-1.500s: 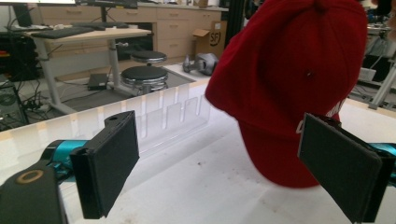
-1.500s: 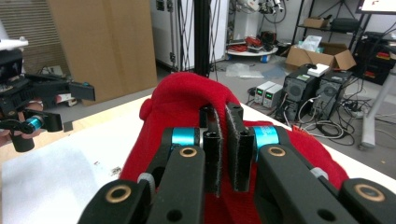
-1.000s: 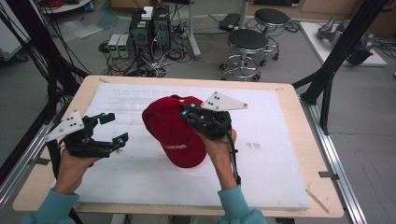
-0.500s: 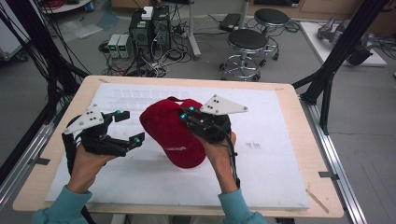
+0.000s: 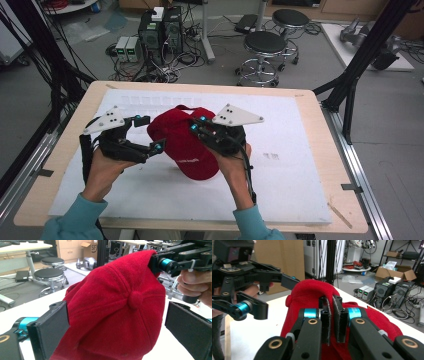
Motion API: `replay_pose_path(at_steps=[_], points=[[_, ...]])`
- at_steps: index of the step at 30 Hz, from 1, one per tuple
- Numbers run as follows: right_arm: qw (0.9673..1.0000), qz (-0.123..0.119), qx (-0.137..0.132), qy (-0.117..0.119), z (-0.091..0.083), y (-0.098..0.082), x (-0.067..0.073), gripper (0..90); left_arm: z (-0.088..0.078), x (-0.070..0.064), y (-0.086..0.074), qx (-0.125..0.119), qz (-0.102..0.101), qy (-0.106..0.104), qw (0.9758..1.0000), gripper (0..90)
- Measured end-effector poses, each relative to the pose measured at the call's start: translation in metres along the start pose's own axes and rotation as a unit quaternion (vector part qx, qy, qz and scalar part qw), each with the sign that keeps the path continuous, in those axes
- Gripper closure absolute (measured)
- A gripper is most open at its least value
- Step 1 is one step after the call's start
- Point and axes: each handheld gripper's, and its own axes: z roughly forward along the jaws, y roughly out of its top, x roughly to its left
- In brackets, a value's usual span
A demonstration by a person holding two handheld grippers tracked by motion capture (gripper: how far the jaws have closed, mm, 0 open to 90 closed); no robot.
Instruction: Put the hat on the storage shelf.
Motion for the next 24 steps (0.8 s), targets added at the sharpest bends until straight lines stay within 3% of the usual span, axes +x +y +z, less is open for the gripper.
replay_pose_path(at_steps=[16, 18, 21, 23, 24], points=[[0.9998, -0.009, -0.001, 0.015, 0.000, -0.001, 0.008, 86.2, 0.018, -0.001, -0.001, 0.025, -0.022, 0.003, 0.9995, 7.1], [0.9998, -0.011, -0.001, 0.015, 0.000, -0.001, 0.008, 86.3, 0.018, -0.001, -0.001, 0.021, -0.019, -0.002, 0.9996, 12.6], [0.9998, -0.013, 0.001, 0.017, 0.000, -0.001, 0.009, 86.2, 0.016, -0.001, -0.001, 0.016, -0.011, -0.015, 0.9997, 31.1], [0.9998, -0.013, 0.000, 0.016, -0.001, -0.002, 0.009, 86.2, 0.016, -0.001, -0.002, 0.017, -0.009, -0.024, 0.9995, 34.5], [0.9998, -0.012, 0.000, 0.016, -0.001, -0.003, 0.008, 86.2, 0.015, -0.001, -0.002, 0.016, -0.005, -0.028, 0.9995, 45.1]])
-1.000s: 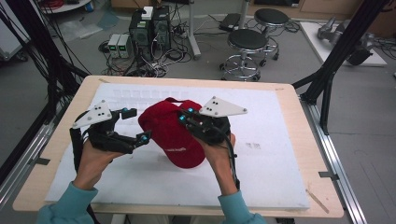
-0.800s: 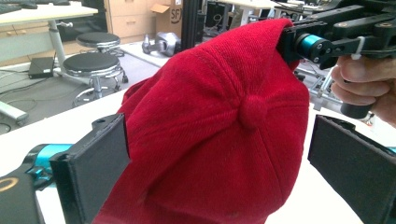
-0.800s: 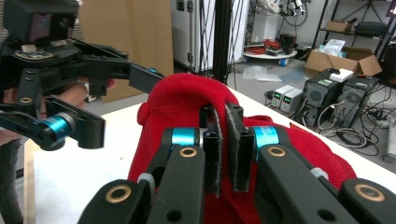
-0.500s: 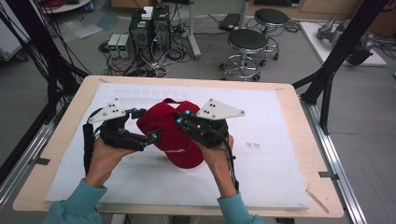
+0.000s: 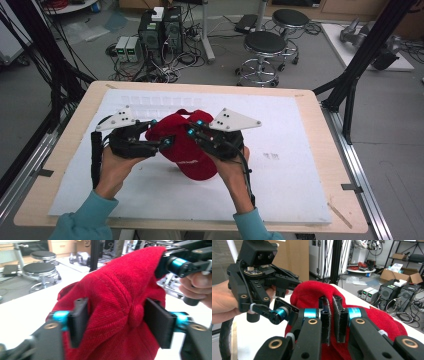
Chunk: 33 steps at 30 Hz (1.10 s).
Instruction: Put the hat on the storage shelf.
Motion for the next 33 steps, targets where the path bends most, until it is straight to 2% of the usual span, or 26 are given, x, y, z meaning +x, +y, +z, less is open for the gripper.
replay_pose_path(at_steps=[1, 4, 9, 11, 15, 16, 17, 19, 22, 24, 26, 27, 28, 29, 30, 31, 33], points=[[1.0000, 0.000, 0.000, 0.000, 0.0000, 0.0000, 0.0000, 86.2, -0.0003, 0.0002, -0.0002, -0.001, 0.004, -0.003, 1.0000, 45.1], [1.0000, 0.002, 0.000, -0.001, -0.0015, -0.0012, -0.0016, 86.2, -0.0003, 0.0009, -0.0012, 0.002, 0.007, -0.015, 0.9999, 56.2], [1.0000, 0.001, 0.001, -0.001, -0.0022, -0.0024, -0.0021, 86.1, 0.0011, 0.0004, -0.0020, 0.005, 0.009, -0.028, 0.9995, 69.3], [1.0000, 0.001, 0.002, -0.001, -0.0024, -0.0029, -0.0022, 85.8, 0.0014, -0.0008, -0.0021, 0.004, 0.016, -0.033, 0.9993, 78.4], [1.0000, 0.000, 0.002, 0.004, -0.0027, -0.0042, -0.0040, 83.8, 0.0019, -0.0011, -0.0025, 0.007, 0.020, -0.048, 0.9986, 80.6], [1.0000, 0.000, 0.001, 0.006, -0.0029, -0.0046, -0.0048, 81.6, 0.0018, -0.0009, -0.0025, 0.007, 0.018, -0.052, 0.9984, 80.7], [0.9999, 0.003, 0.000, 0.012, -0.0036, -0.0047, -0.0060, 74.9, 0.0017, -0.0008, -0.0024, 0.008, 0.020, -0.054, 0.9983, 81.0], [0.9999, 0.004, 0.000, 0.014, -0.0036, -0.0046, -0.0064, 73.1, 0.0015, -0.0008, -0.0023, 0.009, 0.019, -0.058, 0.9981, 81.0], [0.9998, 0.003, 0.005, 0.021, -0.0035, -0.0041, -0.0068, 63.8, 0.0015, -0.0007, -0.0021, 0.010, 0.020, -0.060, 0.9980, 81.2], [0.9997, -0.001, 0.008, 0.021, -0.0027, -0.0031, -0.0067, 61.1, 0.0014, -0.0008, -0.0017, 0.011, 0.020, -0.062, 0.9978, 81.2], [0.9998, -0.005, 0.011, 0.017, -0.0019, -0.0019, -0.0058, 50.4, 0.0014, -0.0011, -0.0012, 0.011, 0.023, -0.062, 0.9977, 81.2], [0.9998, -0.003, 0.018, 0.013, 0.0000, -0.0003, -0.0058, 40.2, 0.0015, -0.0013, -0.0008, 0.011, 0.026, -0.063, 0.9976, 81.2], [0.9998, -0.003, 0.018, 0.013, 0.0000, -0.0003, -0.0058, 40.2, 0.0016, -0.0014, -0.0005, 0.012, 0.027, -0.062, 0.9976, 81.2], [0.9998, -0.006, 0.018, 0.010, 0.0005, 0.0001, -0.0054, 36.7, 0.0018, -0.0019, -0.0004, 0.011, 0.028, -0.064, 0.9975, 81.2], [0.9997, -0.011, 0.020, 0.004, 0.0017, 0.0011, -0.0044, 26.7, 0.0021, -0.0020, -0.0002, 0.012, 0.029, -0.065, 0.9974, 81.2], [0.9997, -0.011, 0.020, 0.004, 0.0017, 0.0011, -0.0044, 26.7, 0.0023, -0.0023, -0.0001, 0.012, 0.029, -0.066, 0.9973, 81.2], [0.9997, -0.013, 0.021, -0.003, 0.0026, 0.0018, -0.0038, 19.7, 0.0022, -0.0022, 0.0002, 0.014, 0.033, -0.069, 0.9970, 81.3]])
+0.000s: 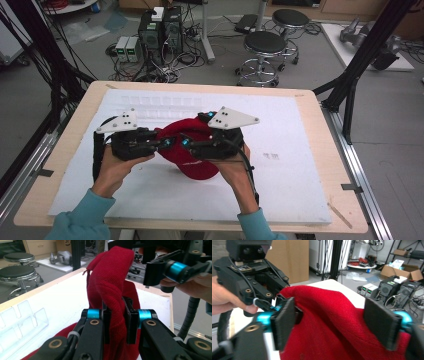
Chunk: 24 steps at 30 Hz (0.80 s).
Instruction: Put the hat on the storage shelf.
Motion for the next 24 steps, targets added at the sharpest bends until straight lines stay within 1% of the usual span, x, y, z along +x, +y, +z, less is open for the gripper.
replay_pose_path(at_steps=[1, 2, 4, 6, 8, 13, 16, 20, 24], points=[[1.0000, -0.001, -0.001, -0.004, 0.000, 0.000, 0.000, 18.8, 0.000, 0.000, 0.000, 0.000, 0.001, -0.001, 1.0000, 81.3], [1.0000, -0.005, -0.005, -0.002, -0.001, 0.001, 0.000, 14.2, 0.000, 0.000, 0.000, 0.001, 0.002, -0.002, 1.0000, 81.3], [1.0000, -0.005, -0.005, -0.005, -0.002, 0.001, -0.001, 12.8, -0.001, 0.000, 0.000, 0.002, 0.004, -0.002, 1.0000, 81.3], [1.0000, -0.004, -0.004, -0.002, -0.003, 0.002, -0.001, 12.1, -0.002, 0.000, 0.001, 0.003, 0.004, -0.004, 1.0000, 81.3], [0.9999, -0.011, -0.006, -0.001, -0.005, 0.003, -0.002, 11.4, -0.002, 0.000, 0.001, 0.004, 0.005, -0.004, 1.0000, 81.3], [0.9999, -0.009, -0.013, -0.002, -0.014, 0.001, -0.008, 10.7, -0.005, 0.000, 0.003, 0.006, 0.008, -0.006, 0.9999, 81.3], [0.9999, -0.008, -0.012, -0.004, -0.023, -0.002, -0.013, 10.7, -0.007, 0.002, 0.005, 0.008, 0.013, -0.006, 0.9999, 81.3], [0.9999, 0.001, -0.009, -0.008, -0.034, -0.009, -0.021, 10.7, -0.010, 0.004, 0.005, 0.008, 0.015, -0.005, 0.9998, 81.4], [0.9999, 0.006, 0.003, -0.010, -0.042, -0.020, -0.026, 10.7, -0.011, 0.005, 0.005, 0.011, 0.018, -0.005, 0.9998, 81.3]])
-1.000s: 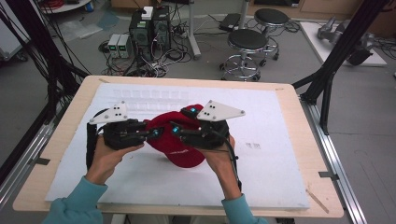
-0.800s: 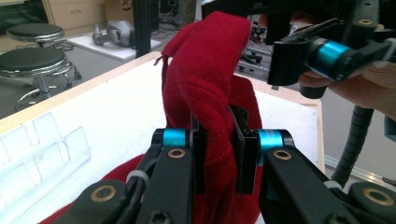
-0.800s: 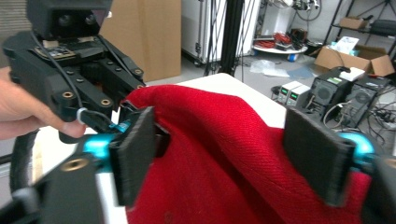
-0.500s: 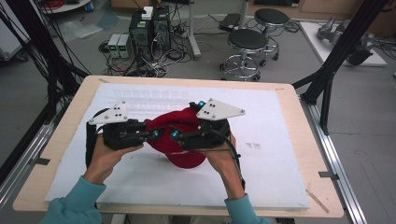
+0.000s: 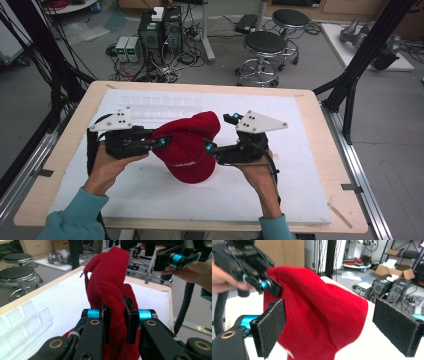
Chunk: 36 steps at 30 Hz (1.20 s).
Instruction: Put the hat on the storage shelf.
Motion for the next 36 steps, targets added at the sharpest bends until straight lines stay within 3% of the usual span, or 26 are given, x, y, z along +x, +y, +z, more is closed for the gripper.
replay_pose_path(at_steps=[8, 12, 13, 22, 28, 36], points=[[0.9992, 0.022, 0.031, 0.012, -0.004, -0.031, -0.012, 10.9, -0.002, 0.000, 0.000, 0.004, 0.001, -0.006, 1.0000, 81.4], [0.9988, 0.023, 0.039, 0.019, -0.002, -0.040, -0.014, 11.1, -0.003, 0.001, -0.001, 0.006, -0.003, -0.004, 1.0000, 81.4], [0.9980, 0.026, 0.052, 0.024, -0.001, -0.043, -0.014, 11.1, -0.003, 0.001, -0.001, 0.006, -0.003, -0.005, 1.0000, 81.4], [0.9966, 0.024, 0.064, 0.047, 0.012, -0.061, -0.017, 11.1, -0.005, 0.001, -0.001, 0.008, 0.001, -0.015, 0.9999, 81.3], [0.9941, 0.024, 0.083, 0.066, 0.021, -0.064, -0.018, 14.4, -0.007, 0.001, -0.002, 0.009, 0.004, -0.022, 0.9997, 81.3], [0.9865, 0.030, 0.120, 0.108, 0.033, -0.068, -0.017, 25.5, -0.009, 0.002, -0.004, 0.007, 0.003, -0.025, 0.9997, 81.3]])
